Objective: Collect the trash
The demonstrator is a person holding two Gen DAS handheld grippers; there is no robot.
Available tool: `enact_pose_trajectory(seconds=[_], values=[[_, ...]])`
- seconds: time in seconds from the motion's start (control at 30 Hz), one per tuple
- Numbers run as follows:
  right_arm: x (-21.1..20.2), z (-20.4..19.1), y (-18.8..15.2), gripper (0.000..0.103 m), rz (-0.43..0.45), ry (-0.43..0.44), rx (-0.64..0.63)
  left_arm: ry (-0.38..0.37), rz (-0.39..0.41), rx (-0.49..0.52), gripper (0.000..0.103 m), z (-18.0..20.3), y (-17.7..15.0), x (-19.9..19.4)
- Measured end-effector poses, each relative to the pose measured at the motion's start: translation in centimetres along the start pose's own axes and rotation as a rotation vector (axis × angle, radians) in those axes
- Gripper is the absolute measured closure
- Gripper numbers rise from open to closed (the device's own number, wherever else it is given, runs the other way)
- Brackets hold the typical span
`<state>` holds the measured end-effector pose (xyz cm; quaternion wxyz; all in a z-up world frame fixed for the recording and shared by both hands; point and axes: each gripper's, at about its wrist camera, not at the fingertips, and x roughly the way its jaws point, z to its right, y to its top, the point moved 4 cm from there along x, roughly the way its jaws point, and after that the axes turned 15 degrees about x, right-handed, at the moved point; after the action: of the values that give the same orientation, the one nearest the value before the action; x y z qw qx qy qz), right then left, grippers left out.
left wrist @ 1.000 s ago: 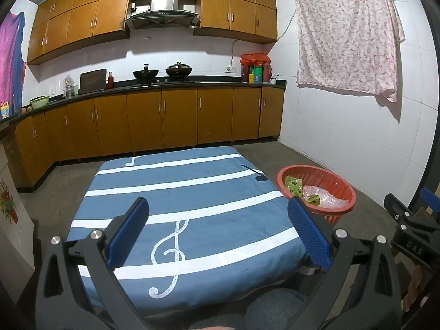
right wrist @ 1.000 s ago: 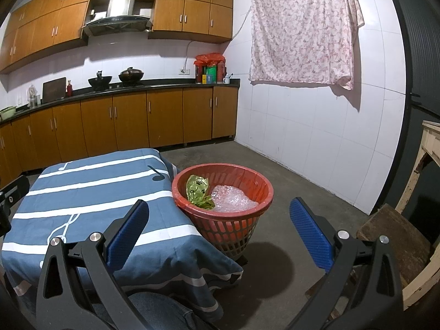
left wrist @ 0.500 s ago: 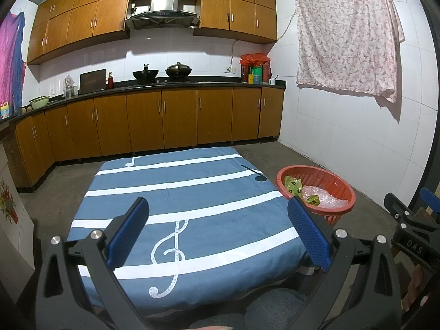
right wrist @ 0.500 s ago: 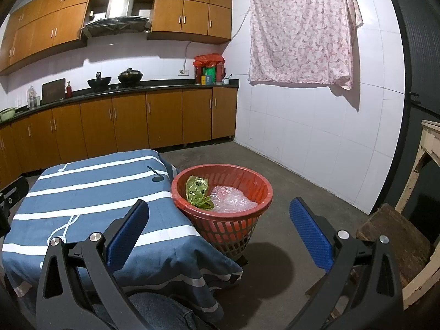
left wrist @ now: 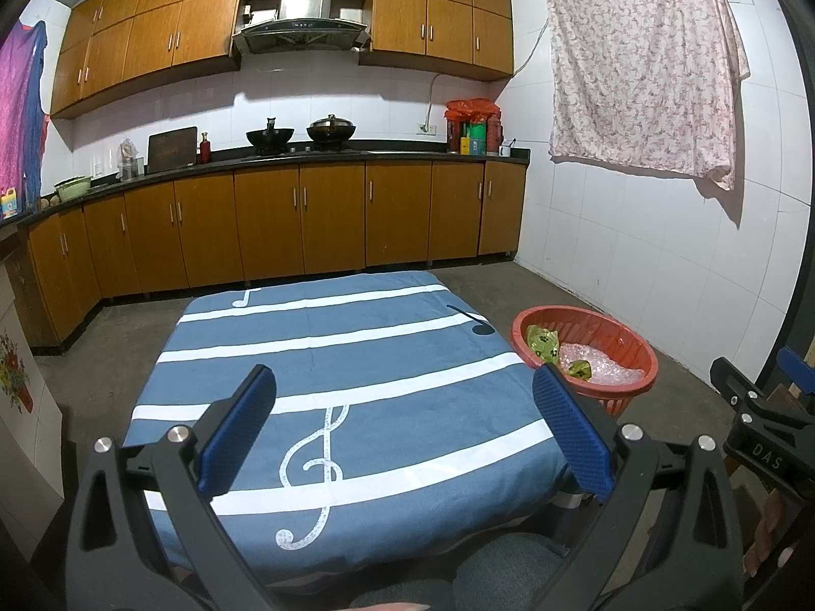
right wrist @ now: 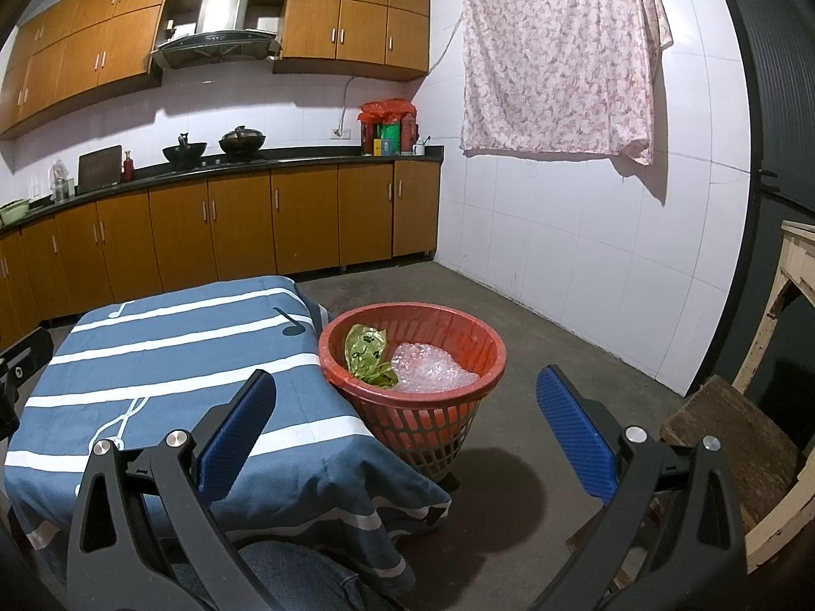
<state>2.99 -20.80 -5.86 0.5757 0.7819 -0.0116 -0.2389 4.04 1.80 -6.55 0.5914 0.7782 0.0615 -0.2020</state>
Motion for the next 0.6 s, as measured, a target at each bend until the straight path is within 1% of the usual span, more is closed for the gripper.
enact_pose_trajectory(seconds=[0.6], values=[[0.0,0.0,-0.22,0.002,-0.003,0.002,0.005,0.005,-0.002,-0.002,0.004,-0.13,0.01,-0.04]])
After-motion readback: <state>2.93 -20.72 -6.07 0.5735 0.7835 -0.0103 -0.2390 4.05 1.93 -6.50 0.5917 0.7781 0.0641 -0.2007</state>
